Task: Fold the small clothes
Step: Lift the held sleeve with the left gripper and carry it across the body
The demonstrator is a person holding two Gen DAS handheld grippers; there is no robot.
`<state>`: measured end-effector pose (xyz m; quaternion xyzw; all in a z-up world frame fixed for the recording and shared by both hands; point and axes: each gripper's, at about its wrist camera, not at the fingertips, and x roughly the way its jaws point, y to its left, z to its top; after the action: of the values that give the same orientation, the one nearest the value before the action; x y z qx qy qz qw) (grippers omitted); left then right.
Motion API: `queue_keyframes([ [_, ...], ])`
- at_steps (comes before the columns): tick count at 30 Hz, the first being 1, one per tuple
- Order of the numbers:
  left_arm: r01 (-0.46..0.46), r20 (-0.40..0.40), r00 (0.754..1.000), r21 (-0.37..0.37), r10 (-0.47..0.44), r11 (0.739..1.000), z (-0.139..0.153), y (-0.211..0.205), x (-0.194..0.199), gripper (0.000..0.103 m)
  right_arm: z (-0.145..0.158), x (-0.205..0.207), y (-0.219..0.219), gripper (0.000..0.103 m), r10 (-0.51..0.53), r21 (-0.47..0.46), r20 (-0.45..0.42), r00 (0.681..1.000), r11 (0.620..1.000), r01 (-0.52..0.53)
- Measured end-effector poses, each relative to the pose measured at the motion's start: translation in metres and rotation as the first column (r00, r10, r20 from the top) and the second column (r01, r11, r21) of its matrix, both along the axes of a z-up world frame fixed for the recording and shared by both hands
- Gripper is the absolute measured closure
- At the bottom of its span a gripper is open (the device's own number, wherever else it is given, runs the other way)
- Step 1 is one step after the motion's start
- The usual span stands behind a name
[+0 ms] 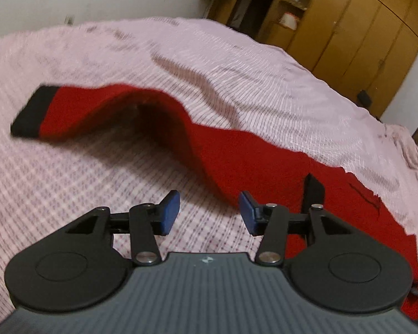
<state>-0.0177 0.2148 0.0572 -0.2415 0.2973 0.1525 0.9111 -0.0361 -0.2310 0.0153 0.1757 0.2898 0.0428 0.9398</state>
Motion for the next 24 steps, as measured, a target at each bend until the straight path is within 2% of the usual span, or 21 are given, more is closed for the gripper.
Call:
queue_keyframes([
  [3,-0.006,0.009,1.0,-0.049,0.006,0.999,-0.004,-0.001,-0.002,0.047,-0.002,0.001,0.001,0.018,0.002,-0.002,-0.005,1.0,1.0,-0.002],
  [7,-0.021,0.015,1.0,-0.013,0.021,1.0,-0.006,-0.005,-0.001,0.041,-0.002,0.002,0.001,0.019,0.006,-0.007,-0.005,1.0,1.0,-0.006],
  [9,-0.049,0.035,0.998,-0.035,0.05,0.998,-0.005,0.001,0.0,0.04,-0.003,0.003,0.001,0.019,0.008,-0.01,-0.006,1.0,1.0,-0.008],
  [11,-0.068,0.055,0.996,-0.045,0.07,0.997,-0.001,0.008,0.007,0.04,-0.004,0.004,0.001,0.019,0.01,-0.015,-0.008,1.0,1.0,-0.01],
  [13,-0.114,0.066,0.991,-0.023,0.115,0.993,0.003,0.018,0.015,0.039,-0.004,0.004,0.002,0.019,0.007,-0.02,-0.009,1.0,1.0,-0.007],
  [15,-0.157,0.054,0.986,-0.015,0.158,0.987,0.004,0.029,0.027,0.039,-0.004,0.004,0.004,0.019,0.005,-0.025,-0.01,1.0,1.0,-0.006],
  [18,-0.167,0.045,0.985,-0.029,0.169,0.985,0.001,0.044,0.048,0.039,-0.004,0.005,0.005,0.019,0.004,-0.031,-0.012,1.0,1.0,-0.004],
  [21,-0.197,0.034,0.98,-0.012,0.198,0.98,-0.007,0.05,0.064,0.039,-0.003,0.006,0.006,0.019,0.004,-0.037,-0.015,1.0,0.999,-0.005],
  [23,-0.214,0.027,0.977,0.01,0.213,0.977,-0.013,0.052,0.07,0.042,-0.003,0.006,0.005,0.019,0.005,-0.04,-0.016,1.0,0.999,-0.006],
  [24,-0.197,0.025,0.98,0.014,0.196,0.98,-0.015,0.053,0.073,0.057,-0.002,0.007,0.005,0.019,0.005,-0.041,-0.016,1.0,0.999,-0.006],
])
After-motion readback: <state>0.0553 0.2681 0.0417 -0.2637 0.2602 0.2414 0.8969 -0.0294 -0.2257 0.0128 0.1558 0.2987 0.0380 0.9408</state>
